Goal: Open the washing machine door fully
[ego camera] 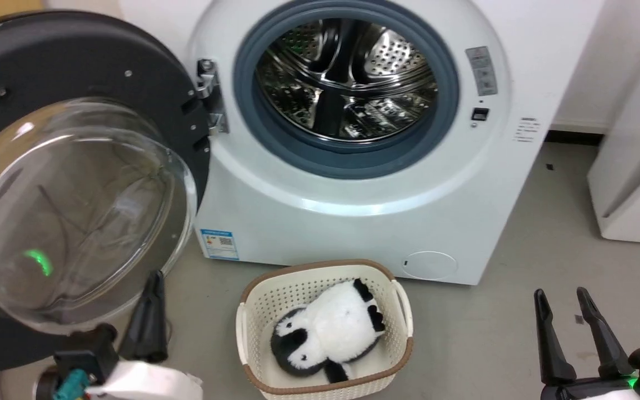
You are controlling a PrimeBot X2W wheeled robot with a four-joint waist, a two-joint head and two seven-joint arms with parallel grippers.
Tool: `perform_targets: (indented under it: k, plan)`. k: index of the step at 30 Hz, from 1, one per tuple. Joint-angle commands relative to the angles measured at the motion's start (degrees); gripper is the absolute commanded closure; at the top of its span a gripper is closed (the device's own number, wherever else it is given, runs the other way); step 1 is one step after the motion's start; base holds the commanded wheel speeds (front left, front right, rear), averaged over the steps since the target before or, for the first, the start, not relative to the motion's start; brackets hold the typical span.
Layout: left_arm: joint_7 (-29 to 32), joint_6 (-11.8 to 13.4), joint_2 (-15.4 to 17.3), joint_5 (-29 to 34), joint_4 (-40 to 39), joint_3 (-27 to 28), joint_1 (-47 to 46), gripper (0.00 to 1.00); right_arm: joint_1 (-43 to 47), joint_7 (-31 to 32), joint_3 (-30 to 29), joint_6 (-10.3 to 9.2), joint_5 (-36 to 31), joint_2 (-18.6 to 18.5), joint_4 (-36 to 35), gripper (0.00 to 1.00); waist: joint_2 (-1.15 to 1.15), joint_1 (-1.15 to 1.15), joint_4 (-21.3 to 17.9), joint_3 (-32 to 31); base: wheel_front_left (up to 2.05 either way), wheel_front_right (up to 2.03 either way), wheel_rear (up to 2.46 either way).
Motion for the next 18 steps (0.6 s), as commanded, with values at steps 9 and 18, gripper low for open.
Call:
perform_targets:
  k: [9,18]
  plan:
    - [-1.99,0.58,-1.74,2.26,-0.29,-3.40,4.35,0.39,1.57,-0.24,0.19,0.05,-1.21,0.14,-0.85,0.00,0.00,0.01,-2.88,-0.26,0.00,0.00,0.00]
    - [-3.68,1.04,-2.55,5.15,2.74,-5.39,5.22,0.00,2.13,-0.24,0.26,0.05,-2.36,0.40,0.52,0.00,0.00,0.01,-4.37,-0.08,0.00,0.00,0.00]
